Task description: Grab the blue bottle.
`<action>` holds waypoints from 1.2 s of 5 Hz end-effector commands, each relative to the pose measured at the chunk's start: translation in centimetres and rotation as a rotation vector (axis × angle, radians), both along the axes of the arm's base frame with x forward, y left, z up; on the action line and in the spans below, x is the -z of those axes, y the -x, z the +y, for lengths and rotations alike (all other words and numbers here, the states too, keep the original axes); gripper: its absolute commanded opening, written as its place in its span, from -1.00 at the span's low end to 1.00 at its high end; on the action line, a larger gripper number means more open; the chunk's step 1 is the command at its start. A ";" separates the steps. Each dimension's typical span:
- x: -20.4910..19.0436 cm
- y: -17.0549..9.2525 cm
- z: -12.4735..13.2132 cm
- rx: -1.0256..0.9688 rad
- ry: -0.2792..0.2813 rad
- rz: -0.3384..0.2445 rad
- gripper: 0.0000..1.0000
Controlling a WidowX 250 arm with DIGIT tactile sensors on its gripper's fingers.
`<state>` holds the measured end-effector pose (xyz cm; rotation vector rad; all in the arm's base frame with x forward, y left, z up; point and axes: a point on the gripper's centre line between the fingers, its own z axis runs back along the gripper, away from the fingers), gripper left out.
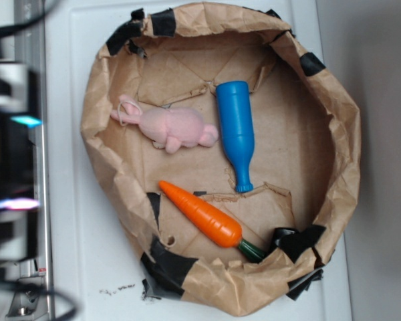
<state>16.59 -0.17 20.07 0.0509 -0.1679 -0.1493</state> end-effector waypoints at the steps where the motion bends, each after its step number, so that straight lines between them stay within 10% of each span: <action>1: 4.7 -8.0 3.5 0.244 -0.015 -0.077 1.00; 3: 12.0 -12.5 4.7 0.496 -0.082 0.028 1.00; 4: 15.2 -13.6 3.9 0.594 0.018 -0.043 1.00; 5: 16.5 -13.4 4.3 0.748 -0.010 0.015 1.00; 6: 18.0 -13.3 5.6 0.761 -0.060 0.072 0.26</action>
